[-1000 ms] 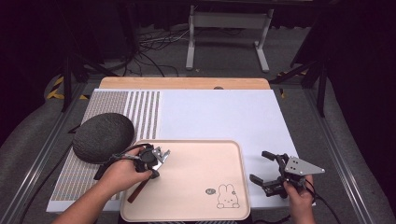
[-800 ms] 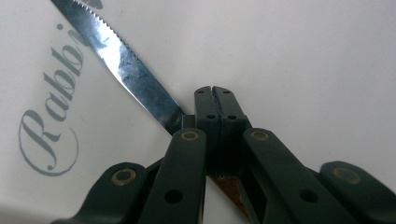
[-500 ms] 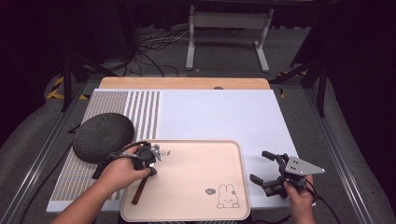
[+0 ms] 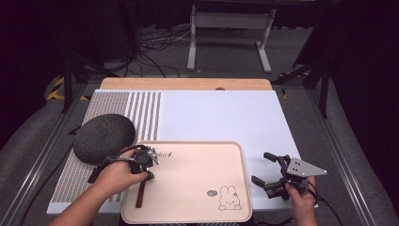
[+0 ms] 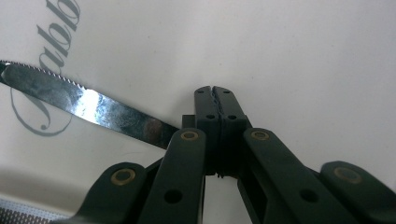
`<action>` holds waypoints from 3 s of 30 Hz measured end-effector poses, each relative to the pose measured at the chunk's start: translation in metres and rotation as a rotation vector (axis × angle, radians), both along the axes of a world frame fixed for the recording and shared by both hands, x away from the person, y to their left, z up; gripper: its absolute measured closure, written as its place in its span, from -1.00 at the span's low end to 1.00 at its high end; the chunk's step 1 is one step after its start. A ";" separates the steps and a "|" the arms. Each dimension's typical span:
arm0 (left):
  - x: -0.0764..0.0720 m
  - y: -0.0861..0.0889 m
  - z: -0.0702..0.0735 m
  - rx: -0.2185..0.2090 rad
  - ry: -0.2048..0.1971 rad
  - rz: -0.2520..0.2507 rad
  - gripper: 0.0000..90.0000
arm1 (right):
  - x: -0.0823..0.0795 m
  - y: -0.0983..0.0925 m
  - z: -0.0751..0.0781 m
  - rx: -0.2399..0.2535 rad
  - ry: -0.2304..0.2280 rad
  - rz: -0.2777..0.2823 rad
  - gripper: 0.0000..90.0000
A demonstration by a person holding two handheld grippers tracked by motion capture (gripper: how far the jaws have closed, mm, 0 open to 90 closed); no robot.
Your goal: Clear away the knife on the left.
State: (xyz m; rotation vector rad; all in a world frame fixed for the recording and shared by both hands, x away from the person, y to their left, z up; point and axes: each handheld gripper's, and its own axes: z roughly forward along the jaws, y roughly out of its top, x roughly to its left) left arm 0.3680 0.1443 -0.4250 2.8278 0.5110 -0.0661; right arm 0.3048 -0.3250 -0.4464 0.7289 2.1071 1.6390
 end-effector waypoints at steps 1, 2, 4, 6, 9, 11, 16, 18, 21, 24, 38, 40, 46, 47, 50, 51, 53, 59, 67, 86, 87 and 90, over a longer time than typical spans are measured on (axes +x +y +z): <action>0.000 0.001 0.000 -0.003 0.000 0.007 1.00 | 0.000 0.000 0.000 0.000 -0.001 0.000 -0.95; 0.000 0.001 0.000 -0.003 0.000 0.007 1.00 | 0.000 0.000 0.000 0.000 -0.001 0.000 -0.95; 0.001 0.003 0.000 -0.007 -0.001 0.015 1.00 | 0.000 0.000 0.000 0.001 -0.001 0.000 -0.95; 0.003 0.005 -0.001 -0.017 0.000 0.028 1.00 | 0.000 0.000 0.000 0.000 0.001 0.001 -0.95; 0.005 0.007 -0.001 -0.023 -0.003 0.040 1.00 | 0.000 0.001 0.000 -0.002 0.001 0.002 -0.95; 0.007 0.008 -0.001 -0.021 -0.005 0.044 1.00 | 0.000 0.000 0.000 -0.001 0.000 0.002 -0.95; 0.008 0.010 -0.001 -0.028 -0.004 0.056 1.00 | 0.000 0.000 0.000 -0.001 -0.001 0.002 -0.95; 0.009 0.011 -0.001 -0.029 -0.004 0.061 1.00 | 0.000 0.000 0.000 -0.002 0.001 0.002 -0.95; 0.010 0.011 -0.001 -0.027 -0.004 0.065 1.00 | 0.000 0.000 0.000 0.000 0.000 0.002 -0.95; 0.011 0.012 -0.001 -0.028 -0.005 0.065 1.00 | 0.000 0.000 0.000 0.000 0.000 0.003 -0.95; 0.013 0.016 -0.002 -0.039 -0.003 0.099 0.99 | 0.000 0.001 0.000 -0.005 0.002 0.004 -0.95; 0.014 0.017 -0.002 -0.040 -0.002 0.103 0.99 | 0.000 0.001 0.000 -0.004 0.002 0.004 -0.95; 0.015 0.018 -0.002 -0.040 -0.003 0.110 0.98 | 0.000 0.001 -0.001 -0.005 0.002 0.005 -0.95; 0.015 0.019 -0.002 -0.041 -0.003 0.110 0.98 | 0.000 0.001 -0.001 -0.004 0.002 0.005 -0.95; 0.015 0.019 -0.001 -0.042 -0.004 0.110 0.96 | 0.000 0.000 0.000 -0.003 0.002 0.003 -0.95; 0.014 0.019 -0.001 -0.043 -0.004 0.111 0.94 | 0.000 0.001 0.000 -0.003 0.002 0.004 -0.95; 0.013 0.019 -0.001 -0.045 -0.006 0.108 0.87 | 0.000 0.001 0.000 -0.004 0.002 0.004 -0.95; 0.006 0.017 0.008 -0.101 -0.010 0.095 0.39 | 0.000 0.001 -0.001 -0.005 0.004 0.004 -0.95; -0.003 0.021 0.023 -0.185 -0.093 0.102 -0.47 | 0.000 0.001 -0.001 -0.004 0.004 0.006 -0.95; -0.021 0.070 0.022 -0.597 -0.335 0.129 -0.84 | 0.000 0.001 -0.001 0.002 0.004 0.002 -0.95; -0.021 0.070 0.022 -0.597 -0.335 0.129 -0.84 | 0.000 0.001 -0.001 0.002 0.004 0.002 -0.95; -0.025 0.082 0.019 -0.652 -0.366 0.135 -0.84 | 0.000 0.001 -0.001 -0.002 0.005 0.004 -0.95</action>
